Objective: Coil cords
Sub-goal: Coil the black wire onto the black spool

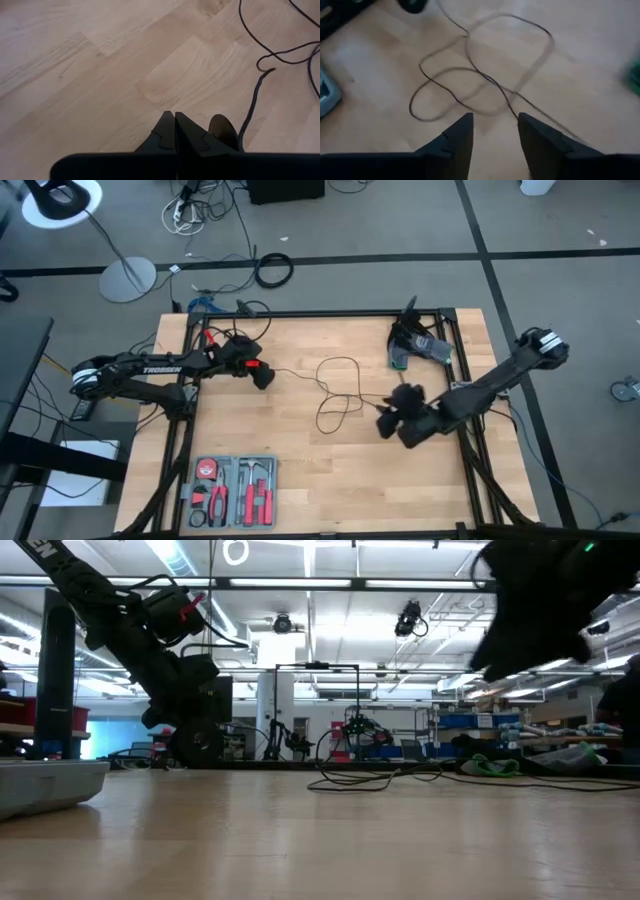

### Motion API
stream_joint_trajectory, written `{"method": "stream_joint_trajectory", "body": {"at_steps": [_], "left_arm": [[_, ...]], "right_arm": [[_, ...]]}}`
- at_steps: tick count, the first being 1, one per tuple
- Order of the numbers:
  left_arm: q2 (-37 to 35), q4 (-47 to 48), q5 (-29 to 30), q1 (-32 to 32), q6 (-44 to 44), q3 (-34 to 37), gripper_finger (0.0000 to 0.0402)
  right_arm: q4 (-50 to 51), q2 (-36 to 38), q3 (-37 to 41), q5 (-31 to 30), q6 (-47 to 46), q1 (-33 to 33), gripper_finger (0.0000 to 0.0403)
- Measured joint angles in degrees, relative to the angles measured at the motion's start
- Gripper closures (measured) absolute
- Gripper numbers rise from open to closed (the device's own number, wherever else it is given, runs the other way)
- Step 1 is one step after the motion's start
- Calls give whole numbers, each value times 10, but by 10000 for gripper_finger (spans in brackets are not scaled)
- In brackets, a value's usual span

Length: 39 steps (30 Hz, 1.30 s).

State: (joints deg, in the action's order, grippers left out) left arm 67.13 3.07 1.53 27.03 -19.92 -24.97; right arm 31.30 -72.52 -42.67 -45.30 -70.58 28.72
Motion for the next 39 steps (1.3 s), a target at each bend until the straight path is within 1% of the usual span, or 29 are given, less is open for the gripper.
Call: {"method": "stream_joint_trajectory", "body": {"at_steps": [5, 7, 10, 13, 17, 20, 23, 29, 32, 35, 39], "left_arm": [[0, -2, -8, 0, 0, 0, 401], [0, -3, -8, 0, 0, 0, 401], [0, -5, -8, 0, 0, 0, 401], [0, -5, -8, 0, 0, 0, 401], [0, -4, -12, 0, 0, 0, 401], [0, -3, -12, 0, 0, 0, 401], [0, -4, -12, 0, 0, 0, 401], [0, -5, -13, 0, 1, 0, 401], [0, -5, -13, 0, 1, 0, 401], [0, -5, -13, 0, 1, 0, 401], [0, -5, -13, 0, 1, 0, 401]], "right_arm": [[-247, -110, 26, -11, 248, -74, 246], [-338, -167, 27, -9, 326, -107, 246], [-456, -245, 21, 22, 398, -152, 247], [-522, -297, 11, 77, 425, -191, 244], [-526, -313, 4, 166, 424, -226, 241], [-510, -304, 4, 227, 433, -241, 241], [-511, -289, 4, 269, 459, -248, 241], [-532, -272, 2, 283, 500, -248, 241], [-532, -271, -8, 286, 502, -248, 242], [-530, -271, -25, 286, 503, -251, 242], [-508, -269, -62, 284, 545, -262, 246]]}}
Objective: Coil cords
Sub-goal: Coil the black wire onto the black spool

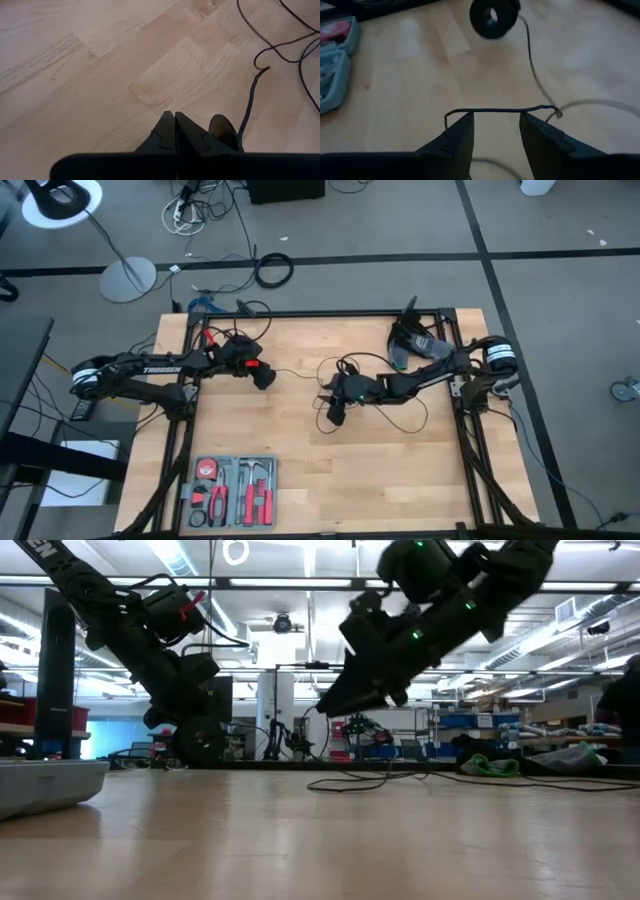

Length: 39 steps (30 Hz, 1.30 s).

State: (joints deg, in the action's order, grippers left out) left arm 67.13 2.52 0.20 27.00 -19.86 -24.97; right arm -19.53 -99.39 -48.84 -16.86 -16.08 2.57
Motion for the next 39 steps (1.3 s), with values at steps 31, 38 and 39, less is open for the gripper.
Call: {"method": "stream_joint_trajectory", "body": {"at_steps": [31, 38, 39], "left_arm": [[0, -1, -5, 0, 1, 0, 401], [0, -1, -5, 0, 1, 0, 401], [0, 0, -5, 0, 1, 0, 401]], "right_arm": [[4, -180, -183, 45, 159, -90, 252], [-13, -229, -203, 31, 127, -90, 252], [-14, -234, -207, 30, 127, -90, 253]]}}
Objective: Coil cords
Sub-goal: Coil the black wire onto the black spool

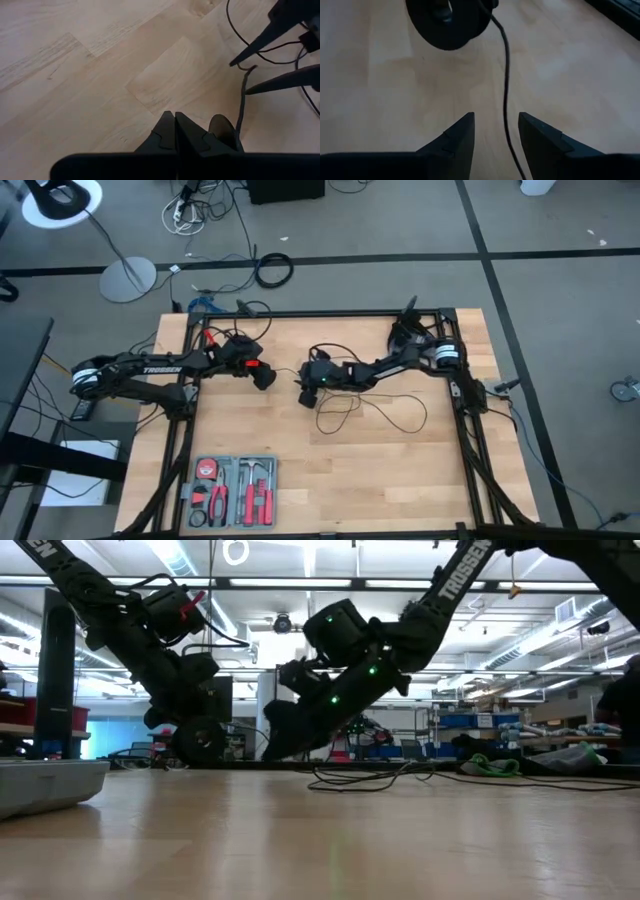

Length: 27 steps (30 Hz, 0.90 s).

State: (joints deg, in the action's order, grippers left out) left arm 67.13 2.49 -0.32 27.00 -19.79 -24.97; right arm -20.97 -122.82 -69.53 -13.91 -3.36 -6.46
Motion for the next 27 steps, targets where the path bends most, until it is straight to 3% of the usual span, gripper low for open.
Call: {"method": "stream_joint_trajectory", "body": {"at_steps": [5, 13, 21, 27], "left_arm": [[0, 0, 0, 0, 0, 0, 401], [0, 0, -5, 0, 0, 0, 401], [0, -7, -11, 0, -3, 0, 401], [0, -53, -83, 0, -14, 0, 401]], "right_arm": [[5, -9, -6, -32, -19, 0, 280], [18, -5, -6, -57, -27, 3, 390], [16, -7, -6, -53, -56, 8, 399], [28, -7, -6, -45, -98, -5, 401]]}}
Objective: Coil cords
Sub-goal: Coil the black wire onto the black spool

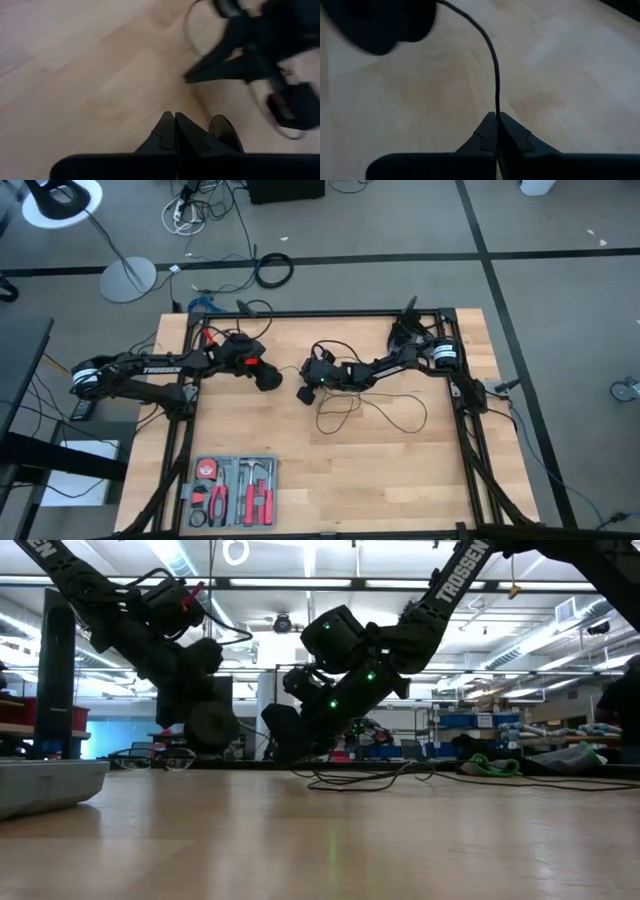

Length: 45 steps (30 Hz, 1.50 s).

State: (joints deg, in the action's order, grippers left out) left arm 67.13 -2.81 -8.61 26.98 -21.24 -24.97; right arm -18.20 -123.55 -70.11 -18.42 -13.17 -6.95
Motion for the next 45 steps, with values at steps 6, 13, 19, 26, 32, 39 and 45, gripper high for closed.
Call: {"method": "stream_joint_trajectory", "body": {"at_steps": [6, 13, 19, 26, 32, 39, 45], "left_arm": [[0, -50, -24, 0, -15, 0, 401], [0, -128, 58, 0, -34, 0, 401], [0, -117, 104, 0, -44, 0, 401], [0, -116, 105, -4, -48, 0, 401], [0, -115, 102, -19, -48, 0, 401], [0, -114, 100, -24, -48, 0, 401], [-1, -115, 131, -24, -48, -1, 401]], "right_arm": [[26, -1, 0, 57, -38, -8, 401], [-28, -1, 0, 147, 2, 17, 402], [-52, -2, -40, 200, 55, 27, 403], [8, -2, -120, 215, 132, 20, 403], [25, -2, -144, 227, 149, -7, 403], [20, -2, -150, 311, 123, -30, 403], [-3, -3, -150, 375, 93, -34, 403]]}}
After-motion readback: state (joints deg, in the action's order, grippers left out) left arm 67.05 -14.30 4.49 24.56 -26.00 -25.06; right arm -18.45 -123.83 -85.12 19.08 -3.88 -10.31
